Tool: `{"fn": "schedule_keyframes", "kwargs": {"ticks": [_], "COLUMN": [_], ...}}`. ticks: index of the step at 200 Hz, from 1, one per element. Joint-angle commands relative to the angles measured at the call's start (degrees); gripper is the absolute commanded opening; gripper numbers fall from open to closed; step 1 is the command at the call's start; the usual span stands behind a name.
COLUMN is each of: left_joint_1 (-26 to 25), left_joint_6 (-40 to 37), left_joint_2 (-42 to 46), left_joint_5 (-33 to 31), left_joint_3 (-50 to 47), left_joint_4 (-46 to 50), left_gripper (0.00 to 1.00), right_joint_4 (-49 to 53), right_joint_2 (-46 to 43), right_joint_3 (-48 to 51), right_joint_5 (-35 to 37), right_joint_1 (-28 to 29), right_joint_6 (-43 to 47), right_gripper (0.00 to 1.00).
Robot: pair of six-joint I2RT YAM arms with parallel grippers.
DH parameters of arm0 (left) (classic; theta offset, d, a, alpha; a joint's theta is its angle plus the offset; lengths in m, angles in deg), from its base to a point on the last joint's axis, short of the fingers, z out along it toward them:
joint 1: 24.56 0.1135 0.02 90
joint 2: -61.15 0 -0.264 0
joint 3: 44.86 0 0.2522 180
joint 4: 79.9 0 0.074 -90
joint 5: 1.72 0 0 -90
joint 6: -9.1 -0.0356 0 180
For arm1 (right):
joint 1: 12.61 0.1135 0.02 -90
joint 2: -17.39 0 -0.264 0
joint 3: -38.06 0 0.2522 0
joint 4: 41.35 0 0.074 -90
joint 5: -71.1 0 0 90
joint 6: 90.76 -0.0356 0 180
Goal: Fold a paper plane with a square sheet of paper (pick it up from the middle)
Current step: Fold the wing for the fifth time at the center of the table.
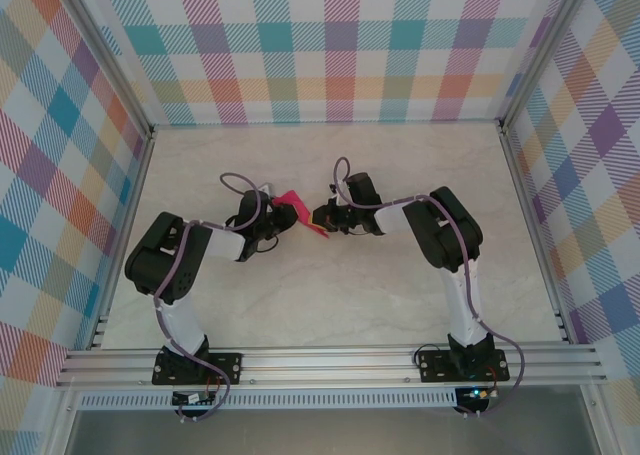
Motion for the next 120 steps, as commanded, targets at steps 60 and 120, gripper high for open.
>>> {"fn": "schedule_keyframes", "kwargs": {"ticks": [60,120], "left_joint_1": [0.2,0.2], "left_joint_6": [-1.7,-2.2], "left_joint_2": [-3.5,-3.8], "left_joint_5": [-2.1,-4.3], "left_joint_3": [2.7,3.0], "left_joint_4": [-1.7,-1.1], "left_gripper": [0.12,0.12], "right_joint_4": [3.5,4.8], "right_joint_2": [2.6,3.9], "right_joint_3": [-1.7,-2.7], "right_joint_5": [-0.4,-1.2], "right_joint_1": [-1.0,-1.5], "right_joint_6": [-1.3,-3.2], "right_gripper": [0.00,0.00]}}
